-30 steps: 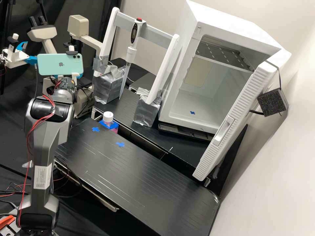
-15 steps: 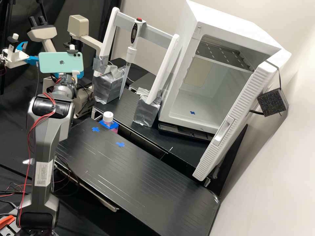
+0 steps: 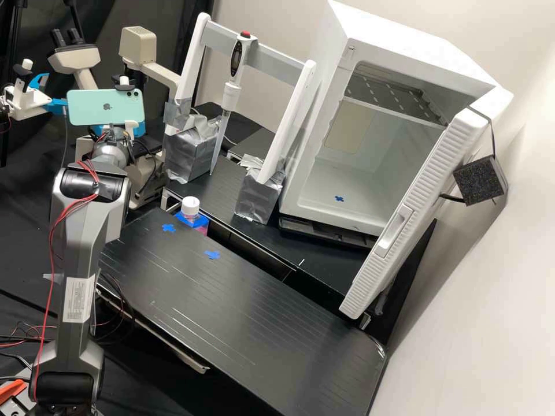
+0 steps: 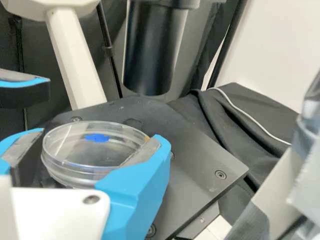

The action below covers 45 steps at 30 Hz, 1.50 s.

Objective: Move the petri dish to the microscope

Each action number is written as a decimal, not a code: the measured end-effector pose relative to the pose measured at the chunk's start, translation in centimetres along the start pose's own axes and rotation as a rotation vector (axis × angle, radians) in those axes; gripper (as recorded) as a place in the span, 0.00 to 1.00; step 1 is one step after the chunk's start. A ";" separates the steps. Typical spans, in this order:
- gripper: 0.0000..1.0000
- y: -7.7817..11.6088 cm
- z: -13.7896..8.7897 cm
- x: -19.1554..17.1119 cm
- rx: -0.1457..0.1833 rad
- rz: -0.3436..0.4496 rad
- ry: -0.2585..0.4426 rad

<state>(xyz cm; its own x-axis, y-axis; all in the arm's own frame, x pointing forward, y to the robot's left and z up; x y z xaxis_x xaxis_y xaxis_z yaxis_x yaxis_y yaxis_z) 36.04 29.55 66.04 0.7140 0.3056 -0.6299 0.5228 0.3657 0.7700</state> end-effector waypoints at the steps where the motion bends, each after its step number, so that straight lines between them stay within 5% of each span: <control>1: 0.00 -0.1 0.0 0.2 -0.003 -0.004 -0.002; 5: 0.00 -0.4 -0.3 0.9 -0.036 -0.005 0.005; 18: 0.00 0.0 -0.2 2.5 -0.036 -0.010 -0.037; 21: 0.00 0.2 -0.1 2.9 0.012 -0.001 -0.058; 22: 0.00 0.3 -0.1 3.0 -0.013 -0.002 -0.063; 24: 0.00 0.3 0.0 3.1 -0.003 -0.002 -0.071; 25: 0.00 0.4 0.0 3.1 0.032 0.000 -0.074; 28: 0.00 0.6 -0.1 3.3 -0.003 -0.007 -0.070; 45: 0.00 1.0 -0.7 4.3 -0.025 -0.038 -0.041</control>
<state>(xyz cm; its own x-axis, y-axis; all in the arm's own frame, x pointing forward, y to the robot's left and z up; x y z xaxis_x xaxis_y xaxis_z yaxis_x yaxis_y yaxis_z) 39.31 31.85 64.09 0.7126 0.2544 -0.6538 0.5387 0.3986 0.7423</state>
